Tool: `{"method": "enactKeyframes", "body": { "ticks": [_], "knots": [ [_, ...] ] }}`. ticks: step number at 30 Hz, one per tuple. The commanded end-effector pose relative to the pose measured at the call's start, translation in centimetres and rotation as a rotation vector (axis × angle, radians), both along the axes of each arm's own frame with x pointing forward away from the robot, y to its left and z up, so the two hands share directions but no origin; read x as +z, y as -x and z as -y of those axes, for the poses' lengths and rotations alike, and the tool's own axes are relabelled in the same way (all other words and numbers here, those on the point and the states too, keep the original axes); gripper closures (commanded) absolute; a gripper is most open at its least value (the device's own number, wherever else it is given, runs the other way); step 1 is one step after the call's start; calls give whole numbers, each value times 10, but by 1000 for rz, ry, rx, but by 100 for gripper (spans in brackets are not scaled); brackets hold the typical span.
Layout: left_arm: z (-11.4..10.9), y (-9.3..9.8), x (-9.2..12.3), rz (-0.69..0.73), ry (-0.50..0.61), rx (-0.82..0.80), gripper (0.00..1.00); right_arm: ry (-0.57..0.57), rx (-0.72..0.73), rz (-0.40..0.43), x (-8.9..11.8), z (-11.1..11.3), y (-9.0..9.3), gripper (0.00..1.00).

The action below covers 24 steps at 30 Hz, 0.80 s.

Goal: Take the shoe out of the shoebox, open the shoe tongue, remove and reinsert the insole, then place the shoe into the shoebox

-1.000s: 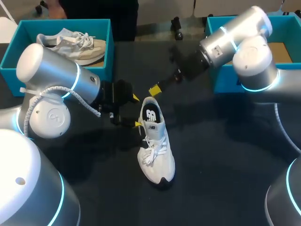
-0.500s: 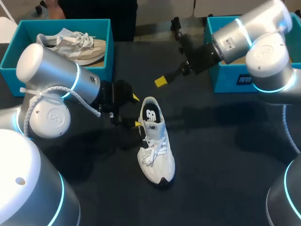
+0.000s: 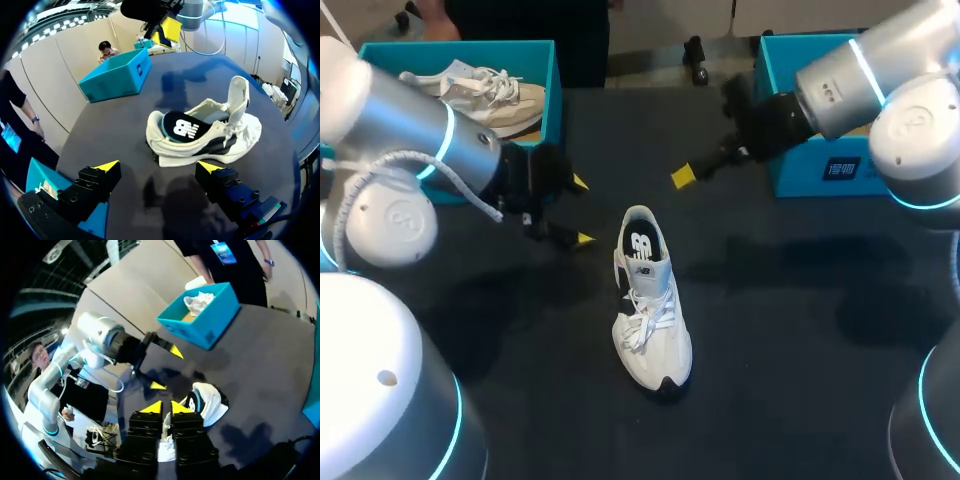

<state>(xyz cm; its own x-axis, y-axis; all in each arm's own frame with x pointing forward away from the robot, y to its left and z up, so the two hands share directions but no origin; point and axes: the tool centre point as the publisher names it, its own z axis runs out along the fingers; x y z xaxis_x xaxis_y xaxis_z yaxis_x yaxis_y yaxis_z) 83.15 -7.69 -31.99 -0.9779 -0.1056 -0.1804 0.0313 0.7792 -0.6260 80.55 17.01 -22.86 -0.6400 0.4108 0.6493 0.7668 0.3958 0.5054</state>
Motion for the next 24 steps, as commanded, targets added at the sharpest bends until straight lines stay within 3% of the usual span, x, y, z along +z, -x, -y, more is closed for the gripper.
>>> {"method": "enactKeyframes", "body": {
  "ticks": [1, 12, 20, 24],
  "knots": [
    [-21, -2, 21, -26, -22, -27, 0, 126, -34, -35, 5, -4, -2, 100],
    [-54, -11, 43, -37, -42, -96, 0, 126, -34, -35, 5, -4, -2, 100],
    [-93, -24, 57, -16, -86, -71, 0, 126, -34, -35, 5, -4, -2, 100],
    [-106, -31, 64, -2, -91, -45, 0, 203, -139, -42, 5, -9, -1, 100]
  ]
}}
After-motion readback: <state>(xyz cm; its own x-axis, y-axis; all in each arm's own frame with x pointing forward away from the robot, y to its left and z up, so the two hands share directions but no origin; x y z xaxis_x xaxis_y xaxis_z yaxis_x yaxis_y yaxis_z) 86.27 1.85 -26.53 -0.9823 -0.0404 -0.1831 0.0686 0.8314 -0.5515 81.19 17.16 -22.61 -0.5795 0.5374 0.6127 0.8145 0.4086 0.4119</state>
